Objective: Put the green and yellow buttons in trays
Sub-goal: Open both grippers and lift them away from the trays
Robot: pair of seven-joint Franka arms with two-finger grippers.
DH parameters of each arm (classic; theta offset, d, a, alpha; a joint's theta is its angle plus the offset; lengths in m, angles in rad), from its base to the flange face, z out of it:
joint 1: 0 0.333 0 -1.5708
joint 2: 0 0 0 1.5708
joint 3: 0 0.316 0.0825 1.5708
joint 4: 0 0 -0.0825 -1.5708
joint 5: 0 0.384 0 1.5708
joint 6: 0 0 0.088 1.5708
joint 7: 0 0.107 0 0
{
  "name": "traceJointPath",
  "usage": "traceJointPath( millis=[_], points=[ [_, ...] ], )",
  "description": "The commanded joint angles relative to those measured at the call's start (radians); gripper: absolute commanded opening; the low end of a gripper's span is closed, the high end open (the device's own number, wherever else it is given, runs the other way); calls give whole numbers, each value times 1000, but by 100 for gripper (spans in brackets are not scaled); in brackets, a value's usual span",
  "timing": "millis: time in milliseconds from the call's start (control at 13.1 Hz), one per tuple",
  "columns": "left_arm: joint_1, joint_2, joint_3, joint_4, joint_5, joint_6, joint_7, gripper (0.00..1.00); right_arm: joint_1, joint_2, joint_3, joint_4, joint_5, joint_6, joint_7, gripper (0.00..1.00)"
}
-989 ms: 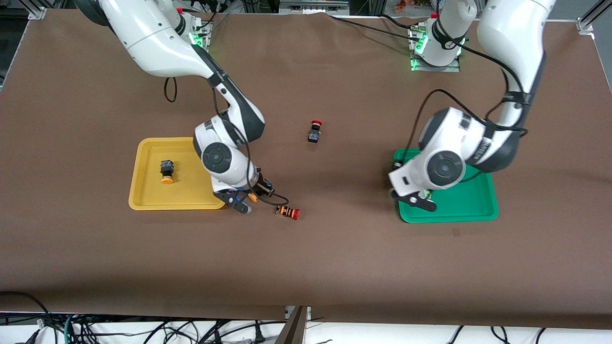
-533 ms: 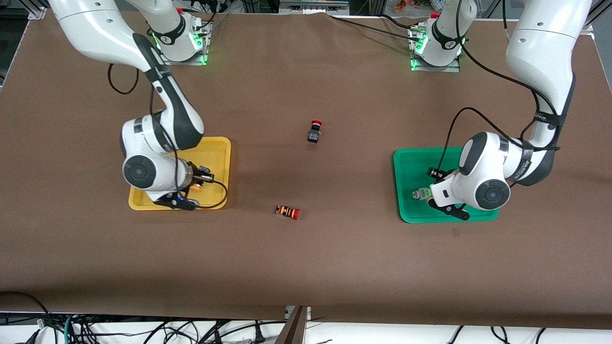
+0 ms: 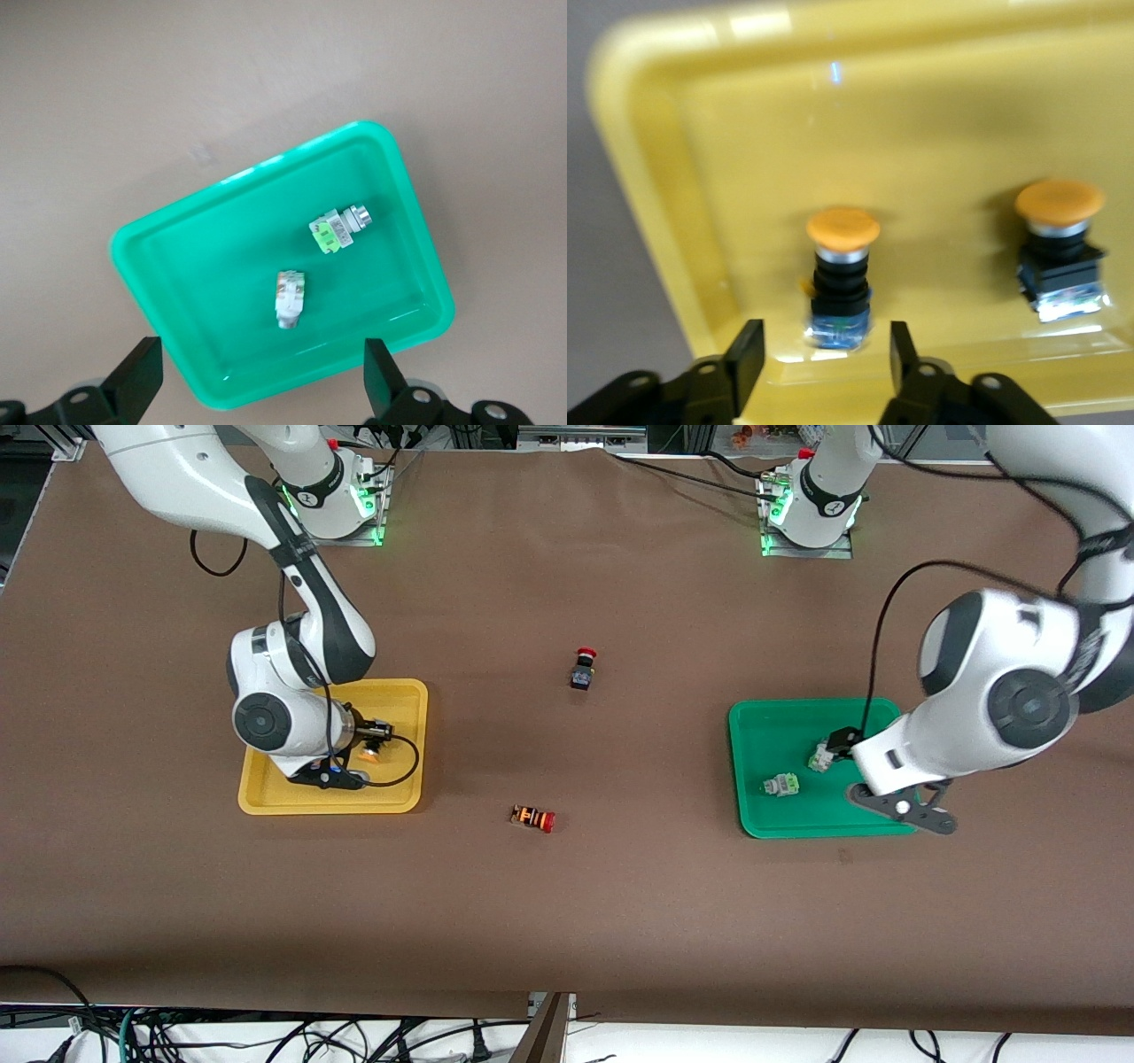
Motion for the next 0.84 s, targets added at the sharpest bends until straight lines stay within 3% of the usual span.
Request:
traceJointPath(
  millis=[0,228,380,761],
  points=[
    [-64,-83,51,38,-16,-56,-33,100,-37,-150,-2,54,-7,-76,-101,100],
    [-93,-326,164,-181,-177,-40,-122,100,-39,-230,-42,233,-5,-321,-177,100],
    [-91,-452,180,-299,-205,-13,-136,100,-38,-320,-37,272,-1,-449,-170,100],
    [-78,-462,181,-267,-204,-103,-122,100,-42,-486,-27,276,-51,-540,-177,100]
  ],
)
